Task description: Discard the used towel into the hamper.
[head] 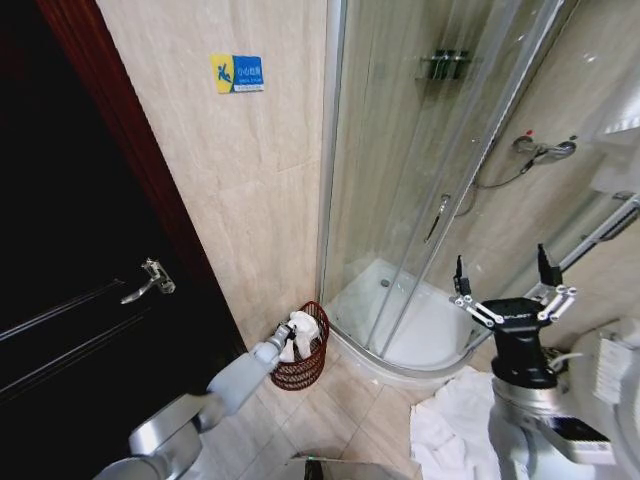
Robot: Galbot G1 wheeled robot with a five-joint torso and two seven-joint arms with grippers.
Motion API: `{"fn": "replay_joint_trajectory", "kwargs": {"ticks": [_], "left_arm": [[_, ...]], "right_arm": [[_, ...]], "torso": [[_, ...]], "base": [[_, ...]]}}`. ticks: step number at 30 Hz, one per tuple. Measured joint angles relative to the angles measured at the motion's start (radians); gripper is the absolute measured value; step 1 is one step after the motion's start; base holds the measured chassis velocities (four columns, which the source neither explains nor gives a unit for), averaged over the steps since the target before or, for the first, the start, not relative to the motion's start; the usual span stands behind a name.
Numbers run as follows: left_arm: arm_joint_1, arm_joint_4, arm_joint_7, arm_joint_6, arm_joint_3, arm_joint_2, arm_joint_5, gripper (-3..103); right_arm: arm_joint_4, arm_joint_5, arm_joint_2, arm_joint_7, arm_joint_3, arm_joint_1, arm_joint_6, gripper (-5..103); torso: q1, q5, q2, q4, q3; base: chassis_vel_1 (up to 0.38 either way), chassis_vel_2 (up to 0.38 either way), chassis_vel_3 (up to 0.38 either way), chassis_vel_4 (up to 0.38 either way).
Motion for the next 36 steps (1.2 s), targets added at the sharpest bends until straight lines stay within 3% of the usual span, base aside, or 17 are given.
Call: {"fn": "replay_joint_trajectory", "kwargs": {"ticks": [9,14,19,28,33,35,36], "left_arm": [[-0.062,0.160,0.050,-0.053,0.090,-0.034,-0.037,6],[-0.059,0.154,0.054,-0.049,0.096,-0.039,-0.073,6],[-0.054,0.129,0.059,-0.033,0.114,-0.042,-0.161,6],[-0.058,0.125,0.038,-0.027,0.127,-0.058,-0.181,8],[-0.060,0.112,0.034,-0.012,0.130,-0.057,-0.165,30],[-0.062,0.110,0.020,0.008,0.132,-0.054,-0.127,35],[-0.062,0.110,0.009,0.033,0.134,-0.049,-0.063,41]], "right_arm": [[0.010,0.007,-0.002,0.005,0.007,-0.005,-0.008,100],[0.003,0.007,-0.001,0.006,0.003,-0.004,-0.011,100],[0.004,0.003,0.012,0.017,-0.010,-0.004,-0.026,100],[0.003,0.004,0.015,0.029,-0.013,-0.010,-0.031,100],[0.003,0.002,0.016,0.028,-0.013,-0.016,-0.031,100],[0.003,0.002,0.016,0.028,-0.011,-0.018,-0.031,100],[0.003,0.002,0.016,0.028,-0.009,-0.020,-0.030,100]], "torso": [[0.000,-0.0001,0.000,0.0000,0.000],[0.000,0.0000,0.000,-0.0001,0.000],[0.000,0.0000,0.000,-0.0001,0.000],[0.000,-0.0001,0.000,-0.0001,0.000],[0.000,-0.0001,0.000,-0.0001,0.000],[0.000,-0.0001,0.000,-0.0003,0.000],[0.000,-0.0002,0.000,-0.0004,0.000]], "base": [[0.000,0.000,0.000,0.000],[0.000,0.000,0.000,0.000],[0.000,0.000,0.000,0.000],[0.000,0.000,0.000,0.000],[0.000,0.000,0.000,0.000],[0.000,0.000,0.000,0.000],[0.000,0.000,0.000,0.000]]}}
